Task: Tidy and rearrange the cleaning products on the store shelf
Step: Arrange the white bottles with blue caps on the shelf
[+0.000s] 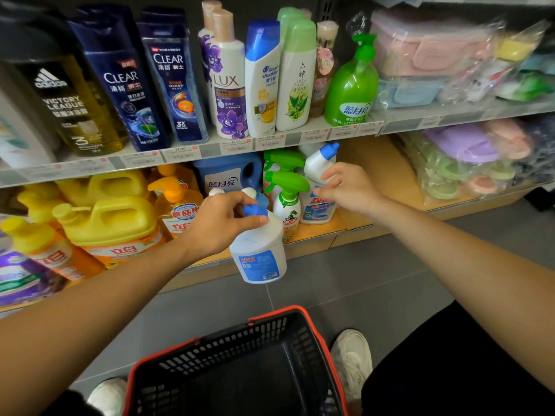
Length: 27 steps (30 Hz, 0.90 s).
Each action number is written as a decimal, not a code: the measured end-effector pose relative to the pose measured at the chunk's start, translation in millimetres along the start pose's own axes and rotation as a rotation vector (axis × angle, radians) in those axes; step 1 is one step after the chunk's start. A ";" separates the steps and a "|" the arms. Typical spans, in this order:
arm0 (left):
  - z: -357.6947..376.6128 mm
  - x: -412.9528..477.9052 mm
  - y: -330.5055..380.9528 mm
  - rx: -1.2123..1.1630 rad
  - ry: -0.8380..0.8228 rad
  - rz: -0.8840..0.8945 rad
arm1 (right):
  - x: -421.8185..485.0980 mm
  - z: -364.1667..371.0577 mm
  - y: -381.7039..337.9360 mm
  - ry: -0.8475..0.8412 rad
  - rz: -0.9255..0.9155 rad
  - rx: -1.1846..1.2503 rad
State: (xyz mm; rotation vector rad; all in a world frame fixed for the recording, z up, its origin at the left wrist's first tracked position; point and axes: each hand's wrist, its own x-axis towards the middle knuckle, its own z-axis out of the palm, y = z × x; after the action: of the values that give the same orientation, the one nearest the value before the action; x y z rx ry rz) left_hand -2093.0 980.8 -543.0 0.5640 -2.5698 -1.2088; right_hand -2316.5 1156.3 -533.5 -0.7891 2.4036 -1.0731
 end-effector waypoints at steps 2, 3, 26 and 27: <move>-2.6 0.4 7.8 -0.024 0.008 0.019 | -27.9 11.7 -6.3 -0.206 -0.160 -0.077; -3.8 0.4 12.4 -0.035 0.005 0.027 | -40.5 19.4 -10.1 -0.285 -0.234 -0.106; 0.7 17.1 -50.3 0.400 -0.134 0.161 | -41.3 -24.3 19.8 0.294 0.103 -0.086; 3.3 17.5 -52.7 0.415 -0.121 0.153 | -37.9 -24.3 22.6 0.324 0.112 -0.115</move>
State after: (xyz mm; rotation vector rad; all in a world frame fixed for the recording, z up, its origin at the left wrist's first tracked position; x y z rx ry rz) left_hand -2097.3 944.6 -585.1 0.3696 -2.9237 -0.6805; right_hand -2308.4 1205.9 -531.0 -0.5410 2.7641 -1.0973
